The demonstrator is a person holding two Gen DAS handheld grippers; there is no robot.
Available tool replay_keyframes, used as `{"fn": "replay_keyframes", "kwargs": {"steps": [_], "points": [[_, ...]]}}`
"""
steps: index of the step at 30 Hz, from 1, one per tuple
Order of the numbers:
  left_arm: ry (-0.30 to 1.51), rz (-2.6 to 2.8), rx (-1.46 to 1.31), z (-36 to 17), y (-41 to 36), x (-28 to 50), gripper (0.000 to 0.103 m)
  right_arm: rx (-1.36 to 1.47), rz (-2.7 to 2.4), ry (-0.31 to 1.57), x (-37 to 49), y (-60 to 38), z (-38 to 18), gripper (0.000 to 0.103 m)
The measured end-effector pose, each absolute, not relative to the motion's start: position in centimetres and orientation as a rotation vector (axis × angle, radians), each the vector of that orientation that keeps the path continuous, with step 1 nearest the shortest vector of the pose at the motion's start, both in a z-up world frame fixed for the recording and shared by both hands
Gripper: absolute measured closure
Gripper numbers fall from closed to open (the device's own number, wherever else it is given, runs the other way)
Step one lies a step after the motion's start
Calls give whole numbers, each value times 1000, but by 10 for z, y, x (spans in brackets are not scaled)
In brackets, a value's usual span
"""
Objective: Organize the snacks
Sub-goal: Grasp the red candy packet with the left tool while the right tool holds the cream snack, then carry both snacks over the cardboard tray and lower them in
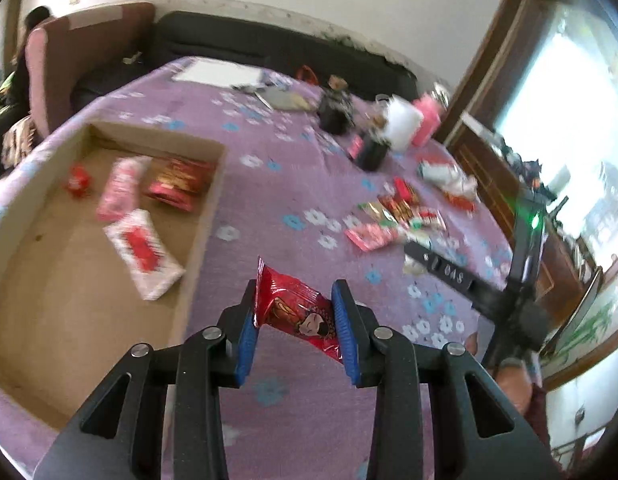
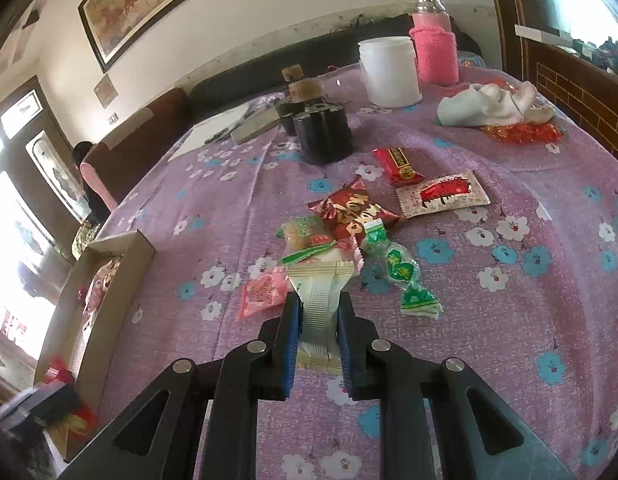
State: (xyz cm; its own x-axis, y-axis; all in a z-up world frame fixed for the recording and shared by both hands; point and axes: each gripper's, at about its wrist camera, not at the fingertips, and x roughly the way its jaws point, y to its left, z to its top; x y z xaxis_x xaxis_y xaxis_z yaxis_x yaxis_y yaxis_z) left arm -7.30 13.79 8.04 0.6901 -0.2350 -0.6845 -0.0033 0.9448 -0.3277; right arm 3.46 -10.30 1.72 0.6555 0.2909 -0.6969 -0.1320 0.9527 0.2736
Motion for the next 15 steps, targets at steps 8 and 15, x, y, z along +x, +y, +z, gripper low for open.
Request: {"fn": "replay_keyframes", "kwargs": {"steps": [8, 15], "points": [[738, 6, -383, 92, 229, -105, 71, 132, 229, 789, 24, -83, 20, 85], [735, 104, -404, 84, 297, -110, 70, 51, 356, 741, -6, -22, 65, 85]]}}
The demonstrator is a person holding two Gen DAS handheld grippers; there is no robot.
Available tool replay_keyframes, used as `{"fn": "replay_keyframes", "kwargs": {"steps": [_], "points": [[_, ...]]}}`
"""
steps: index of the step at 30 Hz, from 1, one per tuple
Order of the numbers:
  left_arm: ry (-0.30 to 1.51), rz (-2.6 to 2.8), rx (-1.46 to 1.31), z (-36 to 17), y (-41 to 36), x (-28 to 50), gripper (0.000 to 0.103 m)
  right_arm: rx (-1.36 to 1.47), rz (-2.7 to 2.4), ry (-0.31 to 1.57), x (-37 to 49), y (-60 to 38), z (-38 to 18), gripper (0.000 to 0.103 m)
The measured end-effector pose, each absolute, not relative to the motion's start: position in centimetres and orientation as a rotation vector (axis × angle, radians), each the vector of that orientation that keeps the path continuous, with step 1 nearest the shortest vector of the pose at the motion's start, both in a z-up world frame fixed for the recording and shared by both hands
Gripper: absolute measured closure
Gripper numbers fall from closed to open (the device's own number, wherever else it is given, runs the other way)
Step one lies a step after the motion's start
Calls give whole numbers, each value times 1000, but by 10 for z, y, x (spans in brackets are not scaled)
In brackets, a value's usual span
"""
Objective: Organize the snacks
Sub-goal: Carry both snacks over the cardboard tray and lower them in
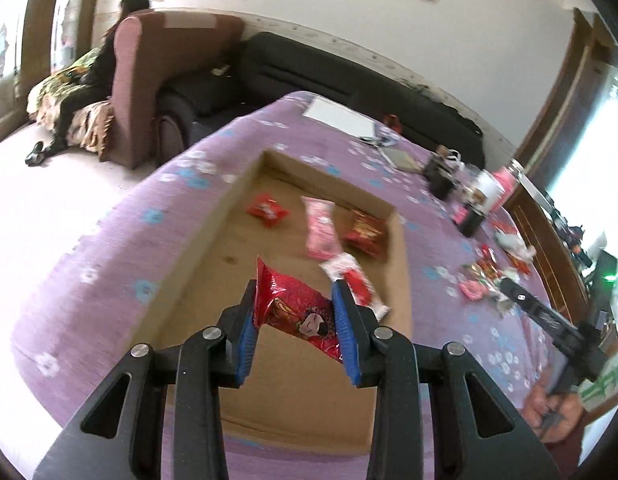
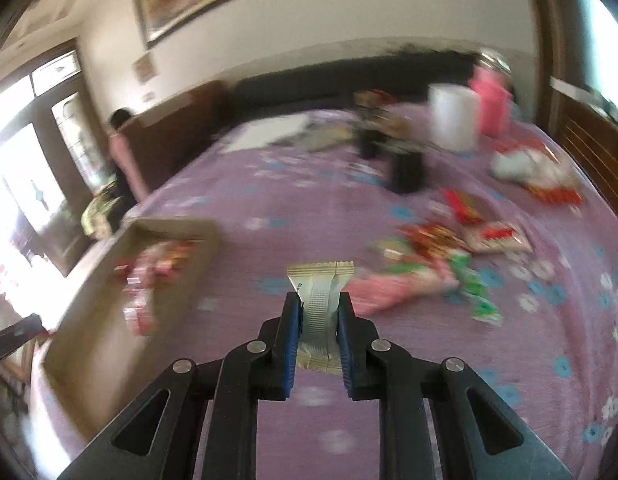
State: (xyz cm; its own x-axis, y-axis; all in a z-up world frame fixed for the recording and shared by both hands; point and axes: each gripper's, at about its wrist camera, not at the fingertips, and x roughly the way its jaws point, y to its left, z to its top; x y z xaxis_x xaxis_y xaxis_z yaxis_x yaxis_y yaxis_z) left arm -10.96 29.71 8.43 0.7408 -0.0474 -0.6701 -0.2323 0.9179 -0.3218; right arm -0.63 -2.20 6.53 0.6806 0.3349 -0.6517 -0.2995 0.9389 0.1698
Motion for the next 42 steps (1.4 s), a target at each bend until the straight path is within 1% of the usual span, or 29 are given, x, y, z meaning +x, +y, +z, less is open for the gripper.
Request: {"fn": "replay_keyframes", "kwargs": {"steps": [3, 7, 11, 15, 21, 26, 29, 32, 33, 35, 38, 40, 41, 42], "points": [[755, 128, -413, 76, 315, -100, 70, -9, 458, 737, -18, 23, 86, 85], [802, 138, -424, 64, 328, -82, 70, -82, 551, 751, -26, 76, 92, 85], [843, 136, -426, 55, 334, -63, 70, -127, 607, 802, -26, 121, 76, 85], [884, 121, -434, 45, 334, -41, 70, -131, 657, 881, -19, 150, 51, 86], [951, 110, -437, 32, 334, -12, 70, -168, 713, 951, -14, 185, 28, 86], [988, 93, -443, 29, 334, -6, 69, -204, 755, 986, -14, 202, 15, 86], [982, 92, -448, 31, 335, -9, 69, -226, 763, 982, -14, 209, 9, 82], [951, 102, -453, 38, 337, -16, 69, -208, 782, 969, -17, 205, 14, 81], [936, 107, -459, 42, 338, -20, 69, -203, 784, 961, -20, 203, 17, 79], [904, 115, -471, 51, 339, -30, 69, -197, 787, 934, -26, 195, 25, 73], [853, 129, -482, 66, 339, -47, 69, -194, 779, 893, -36, 181, 36, 72], [825, 135, -504, 74, 338, -60, 65, -182, 773, 875, -40, 170, 43, 70], [812, 140, -517, 79, 338, -66, 60, -165, 767, 867, -43, 161, 47, 67], [794, 142, -534, 84, 335, -75, 57, -152, 763, 861, -44, 155, 50, 66]]}}
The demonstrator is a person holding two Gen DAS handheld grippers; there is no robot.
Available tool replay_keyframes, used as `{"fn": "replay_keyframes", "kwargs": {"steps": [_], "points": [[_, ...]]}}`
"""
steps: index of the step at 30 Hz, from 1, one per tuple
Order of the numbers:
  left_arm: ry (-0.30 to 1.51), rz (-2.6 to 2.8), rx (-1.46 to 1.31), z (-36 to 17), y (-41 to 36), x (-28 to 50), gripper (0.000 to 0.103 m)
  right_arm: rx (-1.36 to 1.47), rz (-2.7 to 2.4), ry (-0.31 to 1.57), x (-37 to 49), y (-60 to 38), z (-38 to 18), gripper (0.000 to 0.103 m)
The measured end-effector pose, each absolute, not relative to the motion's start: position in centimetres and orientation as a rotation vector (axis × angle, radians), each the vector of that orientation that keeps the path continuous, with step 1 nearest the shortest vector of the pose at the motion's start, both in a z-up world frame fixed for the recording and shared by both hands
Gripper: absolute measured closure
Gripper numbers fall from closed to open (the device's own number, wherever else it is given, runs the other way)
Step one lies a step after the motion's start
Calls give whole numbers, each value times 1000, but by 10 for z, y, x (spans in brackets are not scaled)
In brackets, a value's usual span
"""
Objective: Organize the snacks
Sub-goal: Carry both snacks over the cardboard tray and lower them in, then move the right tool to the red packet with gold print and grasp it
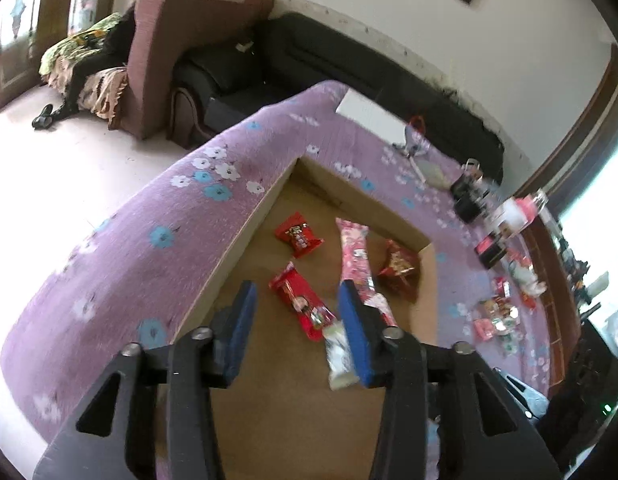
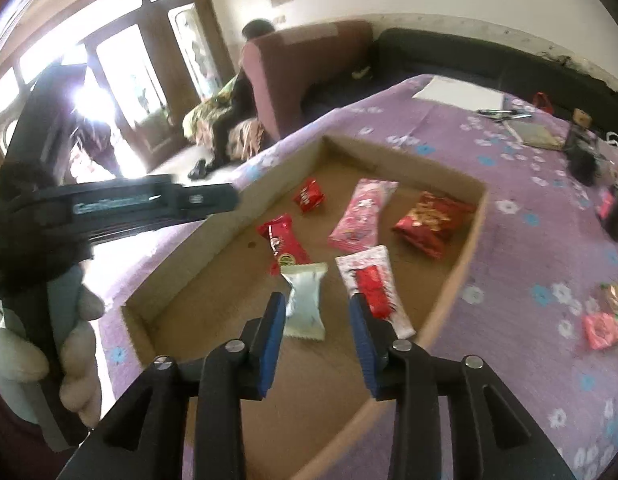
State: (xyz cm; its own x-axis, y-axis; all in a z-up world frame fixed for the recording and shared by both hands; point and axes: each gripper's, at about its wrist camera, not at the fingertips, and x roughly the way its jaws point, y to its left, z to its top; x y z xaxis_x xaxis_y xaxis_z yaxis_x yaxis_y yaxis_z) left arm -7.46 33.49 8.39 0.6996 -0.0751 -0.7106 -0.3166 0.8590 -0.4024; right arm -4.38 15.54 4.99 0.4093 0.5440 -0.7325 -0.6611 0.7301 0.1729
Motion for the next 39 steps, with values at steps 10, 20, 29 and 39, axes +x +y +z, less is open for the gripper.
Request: {"fn": "replay_keyframes", "kwargs": {"steps": [10, 20, 29, 39], "points": [[696, 181, -488, 105, 279, -122, 35, -45, 649, 789, -56, 74, 67, 61], [727, 119, -420, 102, 223, -123, 35, 37, 499, 768, -48, -6, 69, 56], [759, 28, -440, 90, 208, -120, 35, 94, 301, 773, 4, -73, 76, 55], [809, -53, -412, 73, 199, -109, 35, 251, 129, 882, 99, -110, 45, 55]]}}
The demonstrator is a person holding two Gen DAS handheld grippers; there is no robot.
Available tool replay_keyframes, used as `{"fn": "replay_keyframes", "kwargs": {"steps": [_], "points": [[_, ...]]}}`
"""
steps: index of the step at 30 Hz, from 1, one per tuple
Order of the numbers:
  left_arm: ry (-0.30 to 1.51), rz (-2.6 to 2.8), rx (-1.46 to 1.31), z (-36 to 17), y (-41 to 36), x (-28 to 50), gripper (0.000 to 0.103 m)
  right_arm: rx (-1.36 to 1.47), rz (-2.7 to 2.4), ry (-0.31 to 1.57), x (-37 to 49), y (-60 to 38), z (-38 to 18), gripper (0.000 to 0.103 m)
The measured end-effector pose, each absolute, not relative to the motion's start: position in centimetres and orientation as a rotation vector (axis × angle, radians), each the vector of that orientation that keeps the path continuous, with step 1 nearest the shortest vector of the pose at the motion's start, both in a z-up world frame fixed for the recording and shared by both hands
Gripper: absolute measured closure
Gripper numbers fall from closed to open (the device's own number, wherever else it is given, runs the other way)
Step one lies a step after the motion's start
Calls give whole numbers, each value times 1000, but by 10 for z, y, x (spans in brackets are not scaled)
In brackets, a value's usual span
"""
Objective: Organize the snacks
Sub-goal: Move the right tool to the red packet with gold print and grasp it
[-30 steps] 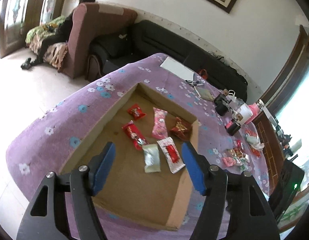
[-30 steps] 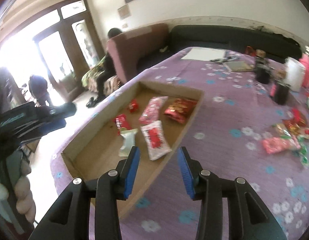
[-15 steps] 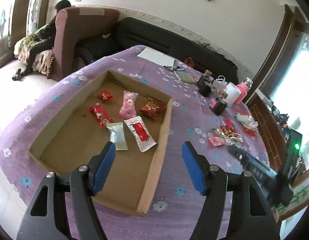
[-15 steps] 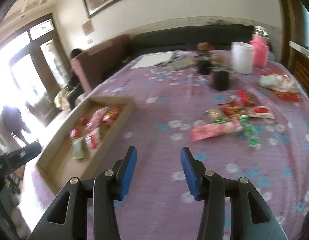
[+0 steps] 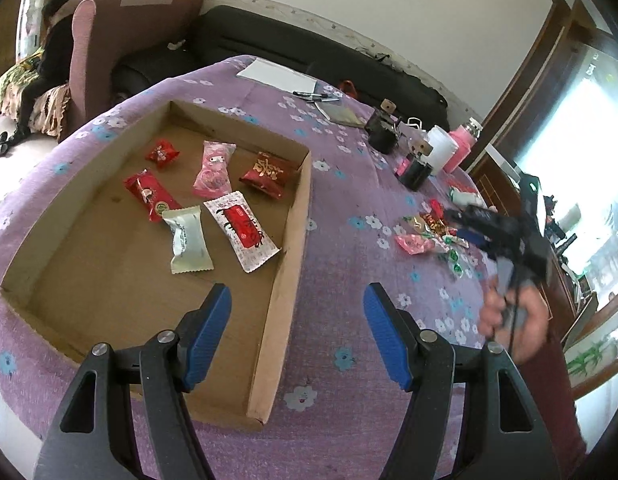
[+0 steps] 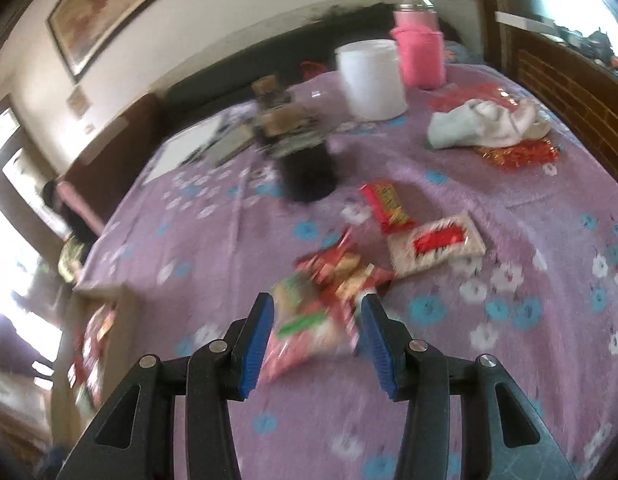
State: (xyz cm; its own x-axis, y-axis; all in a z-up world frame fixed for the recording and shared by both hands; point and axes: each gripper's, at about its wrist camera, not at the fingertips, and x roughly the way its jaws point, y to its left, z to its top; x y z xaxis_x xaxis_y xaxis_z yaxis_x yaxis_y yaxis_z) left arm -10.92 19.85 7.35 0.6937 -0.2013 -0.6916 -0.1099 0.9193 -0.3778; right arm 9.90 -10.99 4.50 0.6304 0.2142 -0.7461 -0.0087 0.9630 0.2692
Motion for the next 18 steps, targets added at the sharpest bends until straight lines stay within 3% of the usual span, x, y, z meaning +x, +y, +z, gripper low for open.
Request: {"fn": "replay_keyframes", "kwargs": {"steps": [8, 11, 18], "points": [[812, -69, -383, 73, 195, -108, 35, 94, -120, 856, 163, -106, 31, 55], [817, -67, -380, 72, 193, -106, 35, 96, -129, 935, 183, -113, 14, 55], [842, -82, -381, 65, 185, -101, 35, -18, 74, 1005, 141, -80, 5, 64]]}}
